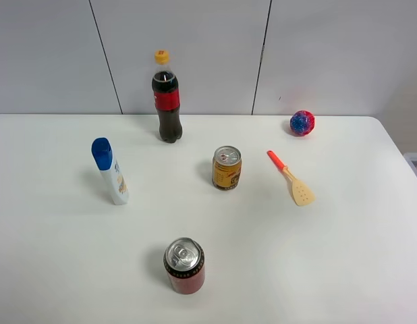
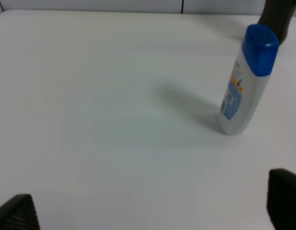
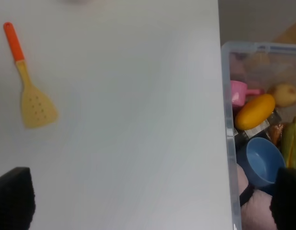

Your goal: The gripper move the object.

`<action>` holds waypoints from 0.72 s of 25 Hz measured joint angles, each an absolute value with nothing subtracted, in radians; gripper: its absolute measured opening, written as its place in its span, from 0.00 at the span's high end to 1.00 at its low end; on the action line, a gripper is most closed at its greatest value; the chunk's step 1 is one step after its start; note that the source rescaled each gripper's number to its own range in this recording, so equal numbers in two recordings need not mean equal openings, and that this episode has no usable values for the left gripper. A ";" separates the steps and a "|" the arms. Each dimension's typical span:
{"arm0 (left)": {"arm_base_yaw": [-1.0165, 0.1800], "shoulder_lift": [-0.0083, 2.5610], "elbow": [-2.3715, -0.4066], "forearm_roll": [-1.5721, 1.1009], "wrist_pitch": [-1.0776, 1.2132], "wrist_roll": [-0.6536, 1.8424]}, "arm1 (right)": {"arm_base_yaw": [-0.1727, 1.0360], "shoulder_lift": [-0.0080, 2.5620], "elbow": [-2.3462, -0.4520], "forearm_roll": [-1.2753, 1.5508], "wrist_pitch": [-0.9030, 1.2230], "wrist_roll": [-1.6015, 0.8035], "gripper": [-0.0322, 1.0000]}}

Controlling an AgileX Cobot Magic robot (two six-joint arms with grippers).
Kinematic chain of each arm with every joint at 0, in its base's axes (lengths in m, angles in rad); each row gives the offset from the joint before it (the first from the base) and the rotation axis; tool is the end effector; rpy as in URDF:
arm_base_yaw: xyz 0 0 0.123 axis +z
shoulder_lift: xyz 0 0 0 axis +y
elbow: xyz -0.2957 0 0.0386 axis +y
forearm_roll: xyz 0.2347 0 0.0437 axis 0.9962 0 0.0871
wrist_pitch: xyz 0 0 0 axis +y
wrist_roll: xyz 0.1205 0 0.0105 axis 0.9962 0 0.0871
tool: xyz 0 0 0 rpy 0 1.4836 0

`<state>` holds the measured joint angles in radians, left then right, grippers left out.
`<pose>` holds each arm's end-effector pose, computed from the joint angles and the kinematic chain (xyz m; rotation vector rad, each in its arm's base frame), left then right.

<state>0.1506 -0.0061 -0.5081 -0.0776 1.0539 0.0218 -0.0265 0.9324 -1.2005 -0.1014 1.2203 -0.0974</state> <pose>-0.0032 -0.0087 0.2606 -0.1262 2.0170 0.0168 0.1474 -0.0154 0.3962 -0.0861 2.4361 -0.1872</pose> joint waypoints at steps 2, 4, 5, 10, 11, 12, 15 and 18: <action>0.151 -0.006 -0.508 -0.078 1.054 0.022 | -0.027 0.841 -1.127 -0.101 1.220 -0.088 0.00; 0.151 -0.006 -0.508 -0.078 1.054 0.022 | -0.028 0.752 -1.047 -0.100 1.193 -0.081 0.00; 0.151 -0.006 -0.508 -0.078 1.054 0.022 | -0.028 0.700 -0.999 -0.100 1.162 -0.076 0.00; 0.151 -0.006 -0.508 -0.078 1.054 0.022 | -0.028 0.422 -0.773 -0.081 1.045 -0.023 0.00; 0.151 -0.006 -0.508 -0.078 1.054 0.022 | -0.028 0.375 -0.742 -0.069 1.040 -0.014 0.00; 0.151 -0.006 -0.508 -0.078 1.054 0.022 | -0.028 0.322 -0.707 -0.057 1.039 -0.009 0.00; 0.151 -0.006 -0.508 -0.078 1.054 0.022 | -0.028 0.191 -0.630 -0.046 1.039 0.000 0.00; 0.151 -0.006 -0.508 -0.078 1.054 0.022 | -0.028 0.100 -0.588 -0.046 1.039 0.000 0.00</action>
<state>0.1506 -0.0061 -0.5081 -0.0776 1.0539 0.0218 -0.0284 0.1000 -0.5879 -0.0459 1.0392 0.0000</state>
